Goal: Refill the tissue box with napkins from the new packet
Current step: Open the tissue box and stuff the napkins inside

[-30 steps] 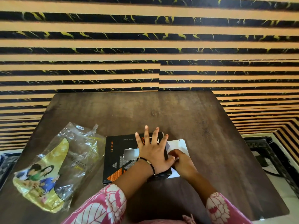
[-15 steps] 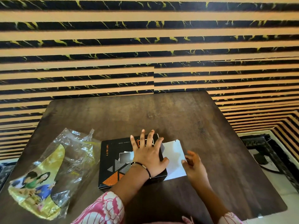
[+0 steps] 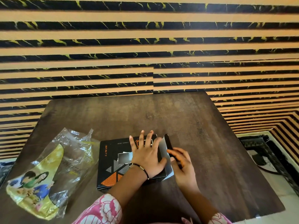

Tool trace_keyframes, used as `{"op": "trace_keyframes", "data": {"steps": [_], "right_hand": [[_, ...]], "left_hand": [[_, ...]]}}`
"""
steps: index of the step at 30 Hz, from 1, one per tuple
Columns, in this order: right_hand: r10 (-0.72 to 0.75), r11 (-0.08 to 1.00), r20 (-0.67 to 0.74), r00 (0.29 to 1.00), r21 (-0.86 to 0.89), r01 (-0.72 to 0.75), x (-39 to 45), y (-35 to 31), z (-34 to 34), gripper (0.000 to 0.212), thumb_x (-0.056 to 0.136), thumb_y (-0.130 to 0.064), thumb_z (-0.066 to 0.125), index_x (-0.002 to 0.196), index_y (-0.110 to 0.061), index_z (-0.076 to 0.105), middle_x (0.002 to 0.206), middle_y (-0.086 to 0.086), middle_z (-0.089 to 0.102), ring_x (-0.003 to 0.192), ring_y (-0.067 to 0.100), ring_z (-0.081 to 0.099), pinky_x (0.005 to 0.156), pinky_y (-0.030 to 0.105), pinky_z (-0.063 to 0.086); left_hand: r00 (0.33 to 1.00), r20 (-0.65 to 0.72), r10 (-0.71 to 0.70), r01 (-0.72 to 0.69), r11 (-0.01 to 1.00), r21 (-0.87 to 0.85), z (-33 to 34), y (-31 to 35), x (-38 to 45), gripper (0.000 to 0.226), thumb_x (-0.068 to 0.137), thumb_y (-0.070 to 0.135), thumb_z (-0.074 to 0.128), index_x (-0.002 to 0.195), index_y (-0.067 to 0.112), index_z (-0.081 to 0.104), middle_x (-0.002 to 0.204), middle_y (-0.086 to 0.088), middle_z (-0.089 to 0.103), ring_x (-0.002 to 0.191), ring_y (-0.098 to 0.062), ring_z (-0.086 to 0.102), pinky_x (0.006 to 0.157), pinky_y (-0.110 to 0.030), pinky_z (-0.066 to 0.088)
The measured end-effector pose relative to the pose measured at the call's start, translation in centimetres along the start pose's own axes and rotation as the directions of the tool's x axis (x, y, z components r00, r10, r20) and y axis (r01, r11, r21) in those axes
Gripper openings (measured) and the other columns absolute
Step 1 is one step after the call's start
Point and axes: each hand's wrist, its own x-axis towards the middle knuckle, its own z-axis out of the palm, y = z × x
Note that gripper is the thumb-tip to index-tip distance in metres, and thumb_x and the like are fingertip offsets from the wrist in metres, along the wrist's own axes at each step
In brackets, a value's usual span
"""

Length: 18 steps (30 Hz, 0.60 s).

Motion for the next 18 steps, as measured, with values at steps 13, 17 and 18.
{"op": "trace_keyframes", "data": {"steps": [13,17,18], "right_hand": [[0.292,0.74,0.347,0.891,0.508,-0.441,-0.6,-1.4,1.9,0.041,0.096,-0.004,0.037,0.128,-0.028,0.047,0.119,-0.007,0.062,0.098,0.0,0.065,0.075,0.016,0.054],[0.27,0.75,0.432,0.86,0.466,-0.469,-0.9,-1.8,2.1,0.044,0.099,-0.016,0.029,0.141,-0.027,0.027,0.132,-0.011,0.046,0.118,0.003,0.05,0.088,0.012,0.048],[0.274,0.757,0.445,0.852,0.446,-0.477,-1.0,-1.9,2.1,0.045,0.1,-0.017,0.028,0.143,-0.025,0.024,0.135,-0.012,0.04,0.126,0.007,0.043,0.095,0.014,0.043]], "left_hand": [[0.998,-0.028,-0.056,0.053,0.994,-0.094,0.2,-0.3,0.3,0.071,0.08,0.054,0.008,0.144,0.024,0.009,0.156,0.003,0.012,0.144,-0.024,-0.006,0.11,-0.06,-0.016],[0.998,-0.021,-0.064,0.062,0.994,-0.086,0.0,-0.3,0.4,0.068,0.082,0.052,0.011,0.144,0.025,0.008,0.156,0.003,0.012,0.144,-0.024,-0.006,0.11,-0.06,-0.016],[0.998,-0.024,-0.064,0.062,0.995,-0.081,0.0,-0.2,0.4,0.071,0.08,0.053,0.006,0.144,0.025,0.008,0.156,0.003,0.012,0.144,-0.025,-0.006,0.109,-0.06,-0.016]]}}
